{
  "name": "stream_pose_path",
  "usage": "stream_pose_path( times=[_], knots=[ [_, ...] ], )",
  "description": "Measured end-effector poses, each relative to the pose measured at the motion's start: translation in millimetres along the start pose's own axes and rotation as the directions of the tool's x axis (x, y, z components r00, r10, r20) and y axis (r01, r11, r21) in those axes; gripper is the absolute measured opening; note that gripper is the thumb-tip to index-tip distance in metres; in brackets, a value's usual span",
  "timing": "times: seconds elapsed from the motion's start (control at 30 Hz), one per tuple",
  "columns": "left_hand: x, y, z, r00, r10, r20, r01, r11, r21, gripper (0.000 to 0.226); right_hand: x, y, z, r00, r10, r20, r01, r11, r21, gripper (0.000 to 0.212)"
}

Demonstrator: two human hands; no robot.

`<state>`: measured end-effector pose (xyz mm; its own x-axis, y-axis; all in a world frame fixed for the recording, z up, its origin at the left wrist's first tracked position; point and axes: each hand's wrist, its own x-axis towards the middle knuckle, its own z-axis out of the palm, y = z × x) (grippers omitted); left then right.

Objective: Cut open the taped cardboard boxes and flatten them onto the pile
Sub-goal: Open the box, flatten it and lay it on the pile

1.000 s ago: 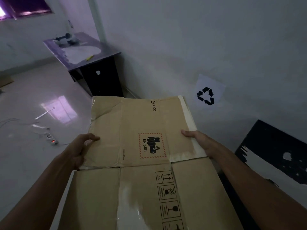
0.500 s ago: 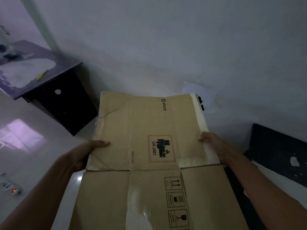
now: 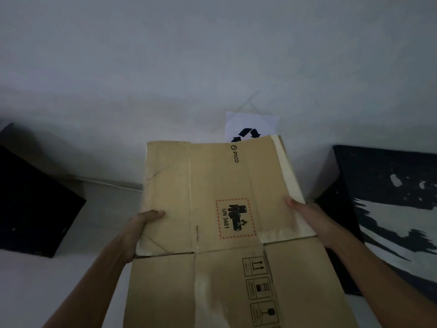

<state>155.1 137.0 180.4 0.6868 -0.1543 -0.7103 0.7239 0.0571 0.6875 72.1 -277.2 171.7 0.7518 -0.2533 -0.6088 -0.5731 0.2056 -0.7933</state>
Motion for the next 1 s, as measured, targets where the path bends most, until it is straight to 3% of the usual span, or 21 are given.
stream_pose_path(
  times=[0.1, 0.23, 0.4, 0.5, 1.0],
  knots=[
    [38, 2, -10, 0.999, -0.030, 0.012, 0.029, 0.999, 0.031, 0.063, 13, 18, 10, 0.998, 0.032, -0.048, -0.032, 0.999, -0.004, 0.054],
    [83, -8, -15, 0.999, -0.051, 0.007, 0.050, 0.997, 0.063, 0.052, 29, 42, 19, 0.989, 0.079, -0.128, -0.078, 0.997, 0.006, 0.049],
    [139, -29, -21, 0.996, -0.089, 0.023, 0.086, 0.990, 0.115, 0.088, 58, 76, 14, 0.983, 0.104, -0.149, -0.107, 0.994, -0.007, 0.056],
    [177, -47, -20, 0.995, -0.092, 0.038, 0.086, 0.987, 0.138, 0.097, 86, 101, 8, 0.980, 0.125, -0.155, -0.129, 0.991, -0.020, 0.060],
    [449, -213, -2, 0.997, -0.043, 0.069, 0.027, 0.977, 0.212, 0.076, 330, 315, -30, 0.961, 0.116, -0.253, -0.132, 0.990, -0.048, 0.062]
  ],
)
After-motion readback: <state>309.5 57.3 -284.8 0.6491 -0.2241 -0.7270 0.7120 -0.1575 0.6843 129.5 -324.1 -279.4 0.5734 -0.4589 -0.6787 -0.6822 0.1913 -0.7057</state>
